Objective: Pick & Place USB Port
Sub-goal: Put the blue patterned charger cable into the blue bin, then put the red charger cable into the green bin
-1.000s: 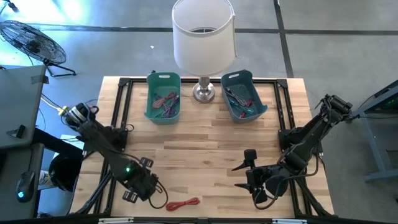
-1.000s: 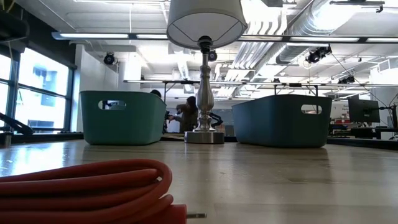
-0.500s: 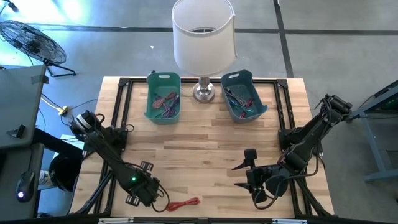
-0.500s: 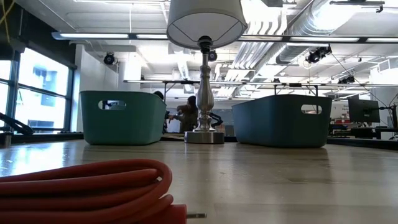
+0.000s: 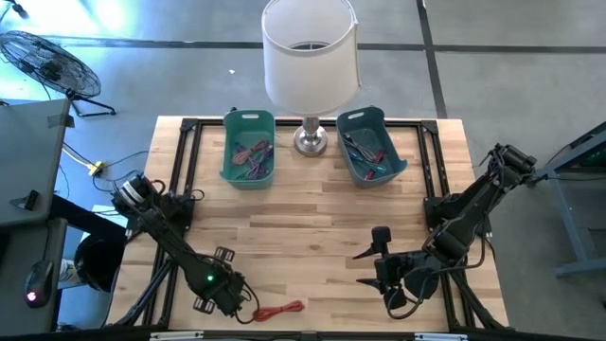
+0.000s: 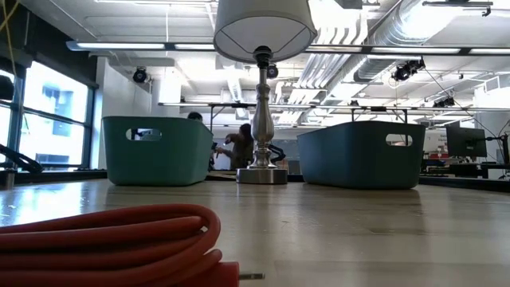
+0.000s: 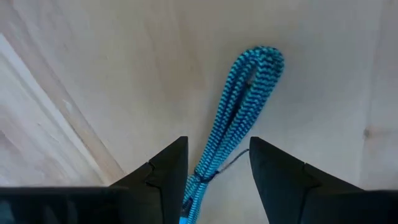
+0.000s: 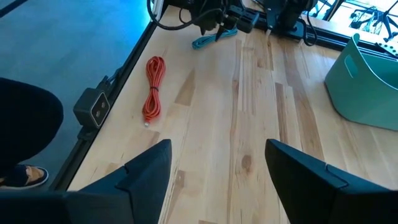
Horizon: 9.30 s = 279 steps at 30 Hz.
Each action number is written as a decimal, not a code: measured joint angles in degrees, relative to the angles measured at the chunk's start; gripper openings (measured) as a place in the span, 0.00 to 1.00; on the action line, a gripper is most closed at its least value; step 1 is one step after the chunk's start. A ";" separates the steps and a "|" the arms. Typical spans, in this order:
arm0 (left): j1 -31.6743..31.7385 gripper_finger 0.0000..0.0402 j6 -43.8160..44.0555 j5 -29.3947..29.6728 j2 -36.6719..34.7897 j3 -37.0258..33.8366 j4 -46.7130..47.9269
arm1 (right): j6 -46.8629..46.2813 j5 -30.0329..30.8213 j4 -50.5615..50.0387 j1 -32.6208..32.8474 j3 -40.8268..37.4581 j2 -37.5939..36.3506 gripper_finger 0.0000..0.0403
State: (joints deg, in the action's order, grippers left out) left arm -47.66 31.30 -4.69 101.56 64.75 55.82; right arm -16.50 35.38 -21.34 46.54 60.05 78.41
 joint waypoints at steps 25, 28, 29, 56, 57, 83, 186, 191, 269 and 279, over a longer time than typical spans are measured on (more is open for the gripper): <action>0.02 0.41 3.53 0.35 0.00 -4.13 -8.94 | -1.47 -1.45 0.04 0.42 0.00 0.00 0.63; 0.10 0.40 5.92 -1.63 -0.56 -7.63 -12.60 | -1.47 -1.38 0.06 1.02 0.00 0.00 0.63; 0.15 0.39 6.93 -1.92 -0.57 -8.40 -12.73 | -1.47 -1.36 0.07 1.24 0.00 0.00 0.63; 0.06 0.03 -10.65 62.96 -0.28 18.36 6.65 | -0.78 1.44 0.11 1.62 0.00 0.00 0.63; 0.14 0.03 -12.10 67.72 -0.86 20.30 7.93 | -0.50 1.69 0.13 1.62 0.00 0.00 0.63; 18.52 0.03 -62.03 48.98 -9.58 27.28 -41.08 | 15.40 8.35 6.83 3.01 0.00 0.02 0.63; 33.38 0.35 -70.04 1.94 -6.63 27.30 -58.52 | 58.94 34.05 31.77 -7.74 0.04 -0.07 0.03; 33.38 0.35 -70.03 0.27 -6.82 27.30 -61.01 | 59.81 42.27 29.90 -7.45 0.04 -0.09 0.03; 19.82 0.35 -45.77 4.79 -14.34 27.18 -1.28 | 5.21 -13.66 -16.74 -41.68 0.07 -22.01 0.76; 14.78 0.35 -30.73 6.01 -5.03 27.28 -1.38 | 4.92 -12.95 -13.28 -33.22 0.07 -20.79 0.76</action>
State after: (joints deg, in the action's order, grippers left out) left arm -32.88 0.56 1.32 96.53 92.03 54.44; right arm -11.58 22.42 -34.62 13.32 60.12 57.62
